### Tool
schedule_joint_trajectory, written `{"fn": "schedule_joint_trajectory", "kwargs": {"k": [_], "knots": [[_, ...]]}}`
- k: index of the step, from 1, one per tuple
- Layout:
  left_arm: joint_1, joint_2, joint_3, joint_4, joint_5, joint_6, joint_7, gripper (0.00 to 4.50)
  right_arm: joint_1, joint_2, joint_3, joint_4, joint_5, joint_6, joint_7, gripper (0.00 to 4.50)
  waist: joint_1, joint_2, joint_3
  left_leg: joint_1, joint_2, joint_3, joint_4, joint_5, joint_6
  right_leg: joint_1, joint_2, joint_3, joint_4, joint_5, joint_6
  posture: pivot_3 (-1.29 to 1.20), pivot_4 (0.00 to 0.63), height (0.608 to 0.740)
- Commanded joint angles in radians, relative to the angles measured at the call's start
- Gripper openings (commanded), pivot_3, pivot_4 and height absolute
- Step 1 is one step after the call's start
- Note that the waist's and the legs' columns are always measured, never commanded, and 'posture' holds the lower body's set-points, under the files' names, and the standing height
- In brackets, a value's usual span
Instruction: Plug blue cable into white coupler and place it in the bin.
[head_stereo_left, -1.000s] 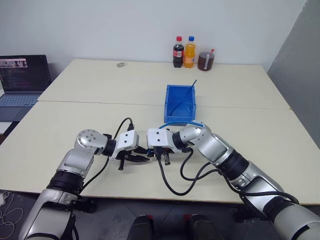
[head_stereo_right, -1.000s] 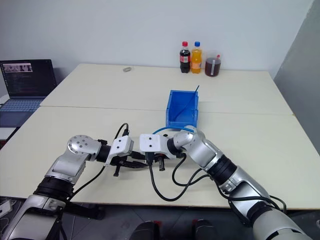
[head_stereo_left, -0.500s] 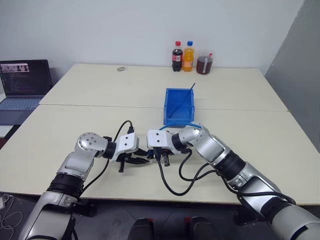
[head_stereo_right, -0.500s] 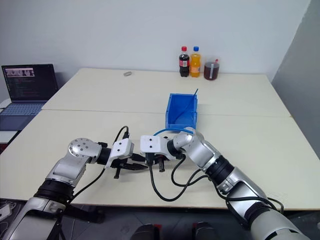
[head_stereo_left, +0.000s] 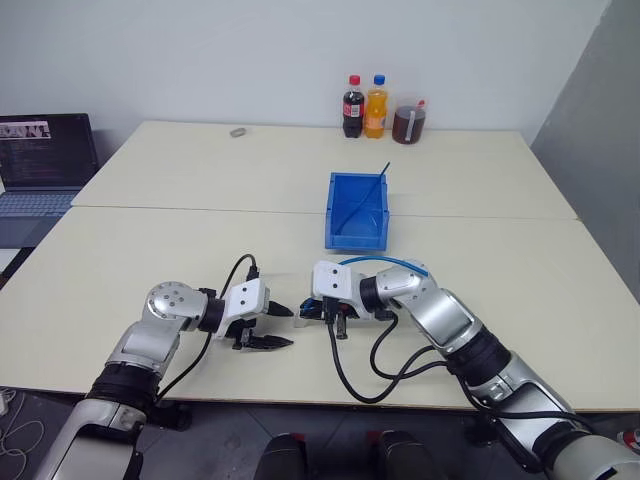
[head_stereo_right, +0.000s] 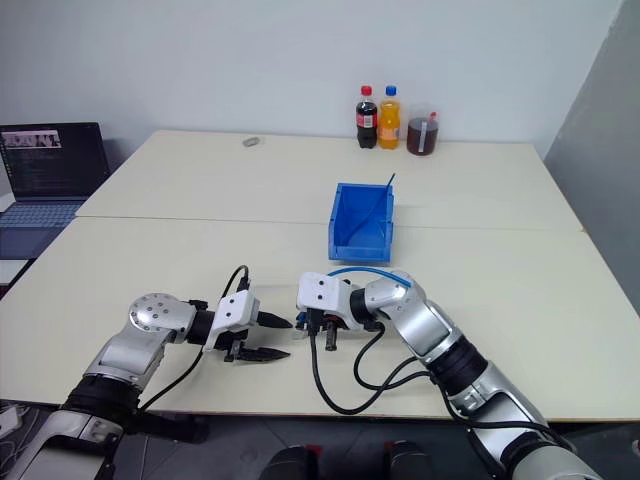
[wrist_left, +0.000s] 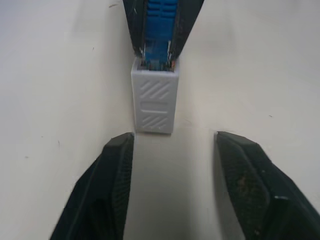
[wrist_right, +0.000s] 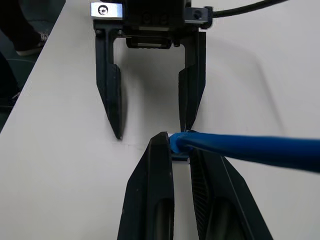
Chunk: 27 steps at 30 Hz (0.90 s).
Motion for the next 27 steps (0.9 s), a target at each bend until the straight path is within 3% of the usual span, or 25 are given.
{"fn": "schedule_joint_trajectory", "kwargs": {"k": [1,5,10,14,18,24,27], "knots": [[0.029,0.015,0.050,-0.071,-0.062,0.063,0.009,3.68,0.016,-0.011,-0.062,-0.089,0.034,0.058,-0.035,0.17,0.000,0.000,0.004,-0.001,0.000,0.000,0.000,0.000,0.000,0.000,0.000,0.000,0.000,0.000,0.000,0.00,0.150,0.740],[0.045,0.012,0.111,-0.181,-0.134,0.161,0.062,4.48,0.024,-0.004,-0.120,-0.160,0.074,0.115,-0.071,0.17,0.000,-0.006,0.019,-0.003,0.001,-0.001,0.000,0.000,0.000,-0.003,0.000,-0.001,0.001,0.000,0.000,0.00,0.150,0.740],[0.035,-0.016,0.212,-0.354,-0.189,0.294,0.253,4.50,0.019,0.001,-0.295,-0.311,0.166,0.255,-0.166,0.17,0.001,-0.007,0.025,-0.011,0.001,-0.003,0.001,0.000,0.000,-0.010,0.001,-0.003,0.001,0.000,0.000,0.00,0.150,0.740],[-0.050,-0.066,0.236,-0.404,-0.149,0.345,0.433,4.50,-0.052,-0.014,-0.441,-0.296,0.225,0.325,-0.242,0.17,0.005,-0.008,0.027,-0.017,0.000,-0.004,0.004,0.000,0.000,-0.014,0.000,-0.004,0.001,0.001,0.001,0.00,0.150,0.740],[-0.127,-0.093,0.199,-0.430,-0.137,0.450,0.515,4.50,-0.172,-0.025,-0.520,-0.082,0.239,0.274,-0.299,0.17,-0.001,-0.008,0.027,-0.017,-0.001,-0.003,0.005,0.000,0.000,-0.013,0.000,-0.002,0.001,0.002,0.003,0.00,0.150,0.740],[-0.230,-0.156,0.191,-0.420,-0.156,0.556,0.595,4.50,-0.359,-0.013,-0.495,0.348,0.182,0.080,-0.344,0.17,-0.012,-0.008,0.030,-0.017,0.000,-0.002,0.005,0.000,0.000,-0.014,0.001,-0.001,0.001,0.004,0.001,0.00,0.150,0.740],[-0.261,-0.175,0.192,-0.404,-0.161,0.573,0.607,4.50,-0.453,-0.023,-0.458,0.555,0.138,-0.015,-0.324,1.07,-0.018,-0.008,0.033,-0.017,-0.001,-0.001,0.004,0.000,0.000,-0.014,0.001,0.000,0.000,0.005,-0.002,0.00,0.150,0.740]]}}
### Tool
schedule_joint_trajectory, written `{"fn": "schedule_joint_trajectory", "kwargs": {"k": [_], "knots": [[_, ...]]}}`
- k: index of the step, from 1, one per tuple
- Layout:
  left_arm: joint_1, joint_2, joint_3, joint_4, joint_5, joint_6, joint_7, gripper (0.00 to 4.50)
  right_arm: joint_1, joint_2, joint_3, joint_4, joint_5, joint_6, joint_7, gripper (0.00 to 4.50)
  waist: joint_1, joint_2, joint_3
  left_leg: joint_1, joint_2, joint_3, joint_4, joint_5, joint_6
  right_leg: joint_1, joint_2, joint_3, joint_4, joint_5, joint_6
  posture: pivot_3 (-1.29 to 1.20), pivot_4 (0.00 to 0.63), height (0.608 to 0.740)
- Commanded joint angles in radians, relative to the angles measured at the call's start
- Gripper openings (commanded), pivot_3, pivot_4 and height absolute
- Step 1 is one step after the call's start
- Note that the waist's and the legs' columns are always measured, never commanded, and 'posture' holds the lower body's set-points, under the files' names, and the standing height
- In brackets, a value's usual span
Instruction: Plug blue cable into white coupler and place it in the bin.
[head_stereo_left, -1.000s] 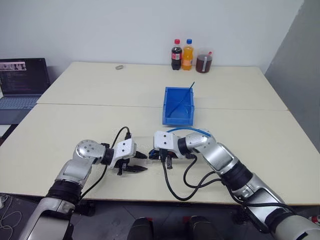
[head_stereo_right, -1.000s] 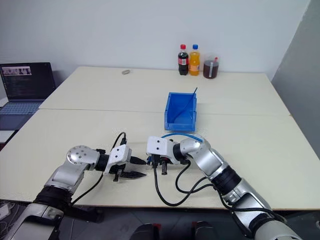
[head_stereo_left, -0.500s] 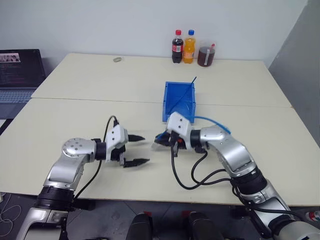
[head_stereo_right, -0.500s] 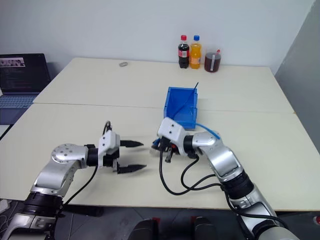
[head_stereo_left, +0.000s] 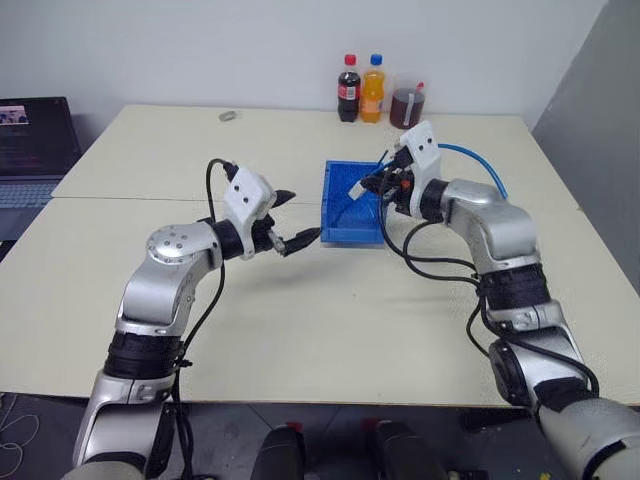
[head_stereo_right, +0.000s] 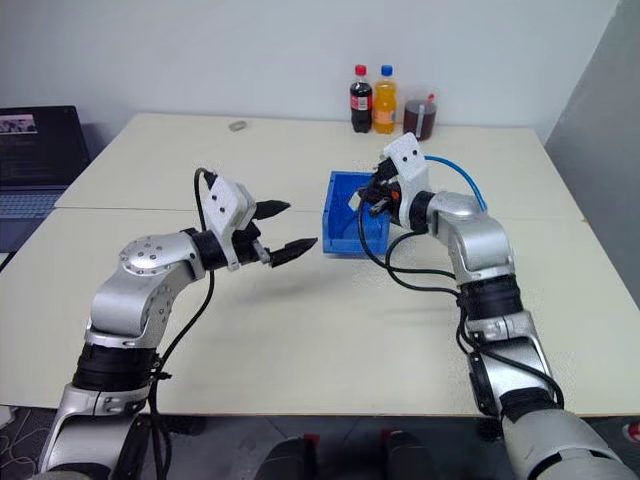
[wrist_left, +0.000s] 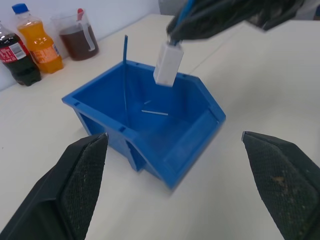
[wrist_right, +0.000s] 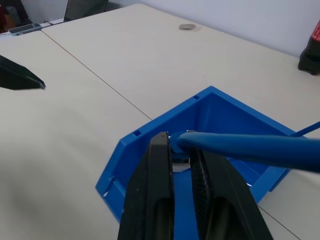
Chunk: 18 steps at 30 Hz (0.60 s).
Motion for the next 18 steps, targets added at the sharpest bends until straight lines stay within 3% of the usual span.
{"fn": "schedule_joint_trajectory", "kwargs": {"k": [1,7,13,14,18], "knots": [[-0.040,-0.010,0.004,-0.005,-0.013,0.010,0.015,4.50,-0.120,-0.022,0.045,0.198,-0.055,-0.135,0.042,1.28,-0.004,0.000,0.000,0.000,0.000,0.001,0.000,0.000,0.000,0.000,0.000,0.000,0.000,0.000,0.000,0.00,0.150,0.740],[-0.054,-0.006,0.016,0.004,-0.014,0.016,0.017,4.50,-0.236,-0.148,0.170,0.386,-0.152,-0.241,0.278,2.69,-0.003,-0.001,0.006,-0.001,-0.001,0.001,-0.002,0.000,0.000,-0.001,-0.002,0.000,-0.001,0.000,0.000,0.00,0.150,0.740],[-0.051,0.032,0.031,0.056,-0.006,0.022,0.007,4.50,-0.209,-0.291,0.238,0.308,-0.183,-0.253,0.539,4.24,-0.004,-0.001,0.009,-0.001,-0.001,0.001,-0.002,0.000,-0.001,-0.001,-0.002,0.000,-0.001,0.000,-0.001,0.00,0.150,0.740],[-0.051,0.038,0.034,0.067,-0.008,0.026,0.005,4.50,-0.193,-0.317,0.247,0.277,-0.180,-0.249,0.586,4.42,-0.004,-0.001,0.009,-0.001,-0.001,0.001,-0.002,0.000,-0.001,-0.001,-0.002,0.000,-0.001,0.000,-0.001,0.00,0.150,0.740],[-0.046,0.065,0.065,0.116,-0.018,0.018,0.003,4.50,-0.039,-0.431,0.220,0.015,-0.106,-0.154,0.714,4.42,-0.002,-0.001,0.009,-0.001,-0.001,0.000,-0.001,0.000,-0.001,0.000,-0.002,-0.001,-0.001,0.000,-0.001,0.00,0.150,0.740]]}}
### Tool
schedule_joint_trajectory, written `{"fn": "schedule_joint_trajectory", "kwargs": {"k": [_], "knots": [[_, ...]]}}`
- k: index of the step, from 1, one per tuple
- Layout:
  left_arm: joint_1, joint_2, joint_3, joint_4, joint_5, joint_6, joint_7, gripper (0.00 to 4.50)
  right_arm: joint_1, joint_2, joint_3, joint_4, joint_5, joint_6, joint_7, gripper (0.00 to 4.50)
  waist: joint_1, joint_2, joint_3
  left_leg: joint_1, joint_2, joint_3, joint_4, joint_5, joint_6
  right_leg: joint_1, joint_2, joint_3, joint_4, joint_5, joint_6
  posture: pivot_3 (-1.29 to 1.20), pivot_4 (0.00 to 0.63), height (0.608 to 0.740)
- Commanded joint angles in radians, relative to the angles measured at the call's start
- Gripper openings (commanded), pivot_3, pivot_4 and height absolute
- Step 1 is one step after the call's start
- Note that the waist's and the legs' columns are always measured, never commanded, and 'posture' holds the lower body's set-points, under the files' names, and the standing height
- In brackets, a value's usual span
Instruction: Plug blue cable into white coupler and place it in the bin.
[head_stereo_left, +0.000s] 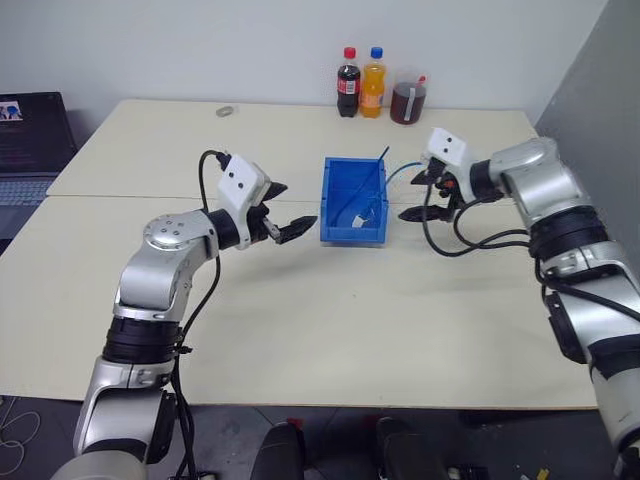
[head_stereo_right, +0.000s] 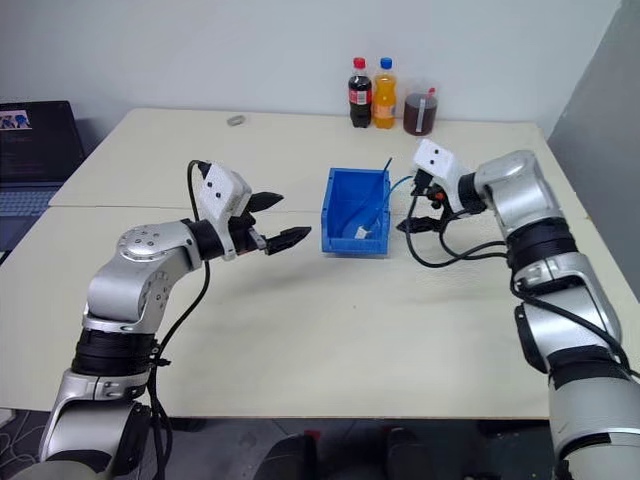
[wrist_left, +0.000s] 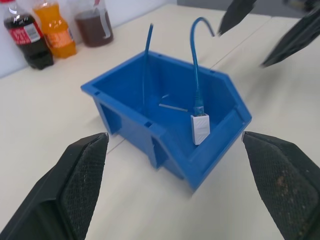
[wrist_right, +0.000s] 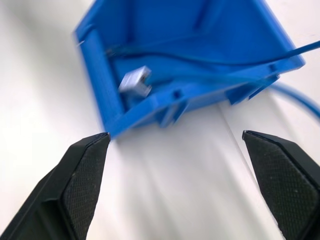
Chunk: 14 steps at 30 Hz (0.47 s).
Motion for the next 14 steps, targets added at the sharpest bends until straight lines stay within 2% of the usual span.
{"fn": "schedule_joint_trajectory", "kwargs": {"k": [1,3,7,14], "knots": [[-0.012,0.039,0.064,0.029,-0.017,-0.014,0.000,4.50,0.139,-0.088,-0.050,-0.286,0.088,0.114,0.101,4.42,0.002,0.000,0.000,0.000,0.000,0.000,0.000,0.000,0.000,0.000,0.000,0.000,0.000,0.000,0.000,0.00,0.150,0.740],[-0.007,0.054,0.072,0.041,-0.010,-0.010,0.009,4.50,0.201,-0.090,-0.112,-0.388,0.132,0.162,0.048,4.42,0.001,0.000,0.000,0.000,0.000,-0.001,0.000,0.000,0.000,0.000,0.000,-0.001,0.000,0.000,0.000,0.00,0.150,0.740],[0.022,0.078,0.126,0.053,-0.005,-0.021,0.052,4.50,0.362,-0.030,-0.301,-0.598,0.240,0.310,-0.155,4.42,-0.003,0.000,0.001,0.000,0.001,-0.001,0.001,0.000,0.000,0.000,0.000,0.000,0.002,0.000,0.000,0.00,0.150,0.740],[0.021,0.078,0.141,0.106,-0.022,-0.061,0.026,4.50,0.435,0.027,-0.343,-0.717,0.288,0.360,-0.306,4.42,0.000,-0.001,0.001,0.000,0.000,-0.001,0.003,0.000,0.000,0.001,0.000,-0.001,0.002,0.001,0.001,0.00,0.150,0.740]]}}
